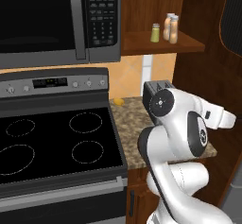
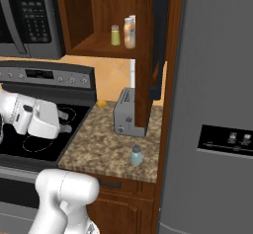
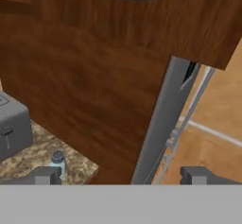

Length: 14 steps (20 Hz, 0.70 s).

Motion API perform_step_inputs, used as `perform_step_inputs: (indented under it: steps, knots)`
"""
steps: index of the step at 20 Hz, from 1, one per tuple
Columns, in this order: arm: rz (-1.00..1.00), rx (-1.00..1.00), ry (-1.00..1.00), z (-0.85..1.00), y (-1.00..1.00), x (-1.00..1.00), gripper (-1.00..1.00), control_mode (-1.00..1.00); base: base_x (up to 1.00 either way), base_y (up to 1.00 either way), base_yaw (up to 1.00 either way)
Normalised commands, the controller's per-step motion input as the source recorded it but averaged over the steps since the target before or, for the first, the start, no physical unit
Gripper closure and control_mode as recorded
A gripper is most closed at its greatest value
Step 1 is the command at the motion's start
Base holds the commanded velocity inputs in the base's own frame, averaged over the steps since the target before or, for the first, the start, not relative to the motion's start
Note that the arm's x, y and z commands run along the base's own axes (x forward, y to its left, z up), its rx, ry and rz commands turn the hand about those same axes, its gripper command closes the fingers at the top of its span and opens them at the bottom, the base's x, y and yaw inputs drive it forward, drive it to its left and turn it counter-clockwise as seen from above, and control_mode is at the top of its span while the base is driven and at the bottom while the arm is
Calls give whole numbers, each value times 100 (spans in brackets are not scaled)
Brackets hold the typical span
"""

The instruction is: Put the shaker and condiment bottle from the counter next to their counterparts in the cabinet.

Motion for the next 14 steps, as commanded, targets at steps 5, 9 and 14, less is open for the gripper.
perform_step_inputs:
  steps: [5,9,14]
  knots:
    - [-1,-12,3,-90,-9,-1,-100,-100,0,0,0]
    - [-17,-3,-9,-99,-41,3,-100,-100,0,0,0]
    - [-10,-3,-16,-94,-44,3,-100,-100,0,0,0]
